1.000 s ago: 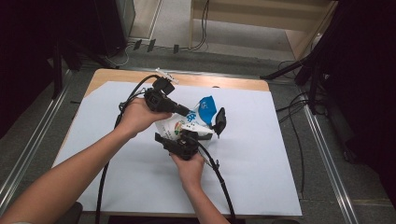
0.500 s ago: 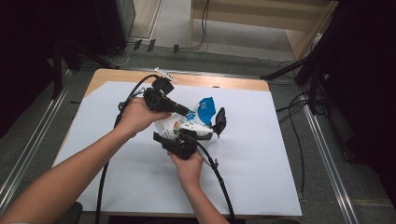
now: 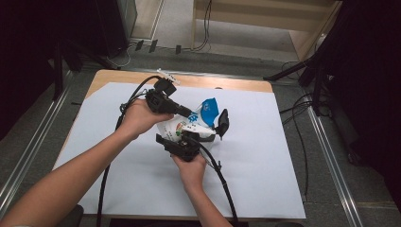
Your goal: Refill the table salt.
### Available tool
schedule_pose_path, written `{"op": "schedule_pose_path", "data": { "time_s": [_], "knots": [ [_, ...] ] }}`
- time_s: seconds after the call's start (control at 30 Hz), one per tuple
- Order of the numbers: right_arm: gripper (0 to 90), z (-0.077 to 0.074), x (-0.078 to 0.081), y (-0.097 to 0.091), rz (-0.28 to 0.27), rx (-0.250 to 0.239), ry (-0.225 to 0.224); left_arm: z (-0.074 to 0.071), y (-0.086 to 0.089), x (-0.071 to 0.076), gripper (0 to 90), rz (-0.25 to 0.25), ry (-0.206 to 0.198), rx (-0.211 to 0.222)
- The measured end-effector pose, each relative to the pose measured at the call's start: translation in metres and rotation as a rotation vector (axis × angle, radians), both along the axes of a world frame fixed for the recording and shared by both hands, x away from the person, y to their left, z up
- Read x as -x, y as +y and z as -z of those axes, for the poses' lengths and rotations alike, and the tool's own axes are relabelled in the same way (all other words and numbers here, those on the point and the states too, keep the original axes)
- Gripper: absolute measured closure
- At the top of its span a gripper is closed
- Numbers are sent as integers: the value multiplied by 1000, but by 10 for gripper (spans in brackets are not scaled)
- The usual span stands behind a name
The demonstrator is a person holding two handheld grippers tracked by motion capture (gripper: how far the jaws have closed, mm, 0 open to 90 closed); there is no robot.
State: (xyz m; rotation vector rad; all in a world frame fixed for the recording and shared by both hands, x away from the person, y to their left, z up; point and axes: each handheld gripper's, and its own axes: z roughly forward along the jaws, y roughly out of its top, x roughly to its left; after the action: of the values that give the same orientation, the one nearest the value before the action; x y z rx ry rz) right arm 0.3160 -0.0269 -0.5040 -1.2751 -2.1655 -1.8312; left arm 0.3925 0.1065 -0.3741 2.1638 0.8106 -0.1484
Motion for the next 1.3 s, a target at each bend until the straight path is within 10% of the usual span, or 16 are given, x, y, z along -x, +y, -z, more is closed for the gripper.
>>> {"op": "schedule_pose_path", "data": {
  "time_s": [1.3],
  "knots": [
    [615,0,0,-6,1,-4,27,3,-5,-2,900,-4,17,17]
  ]
}}
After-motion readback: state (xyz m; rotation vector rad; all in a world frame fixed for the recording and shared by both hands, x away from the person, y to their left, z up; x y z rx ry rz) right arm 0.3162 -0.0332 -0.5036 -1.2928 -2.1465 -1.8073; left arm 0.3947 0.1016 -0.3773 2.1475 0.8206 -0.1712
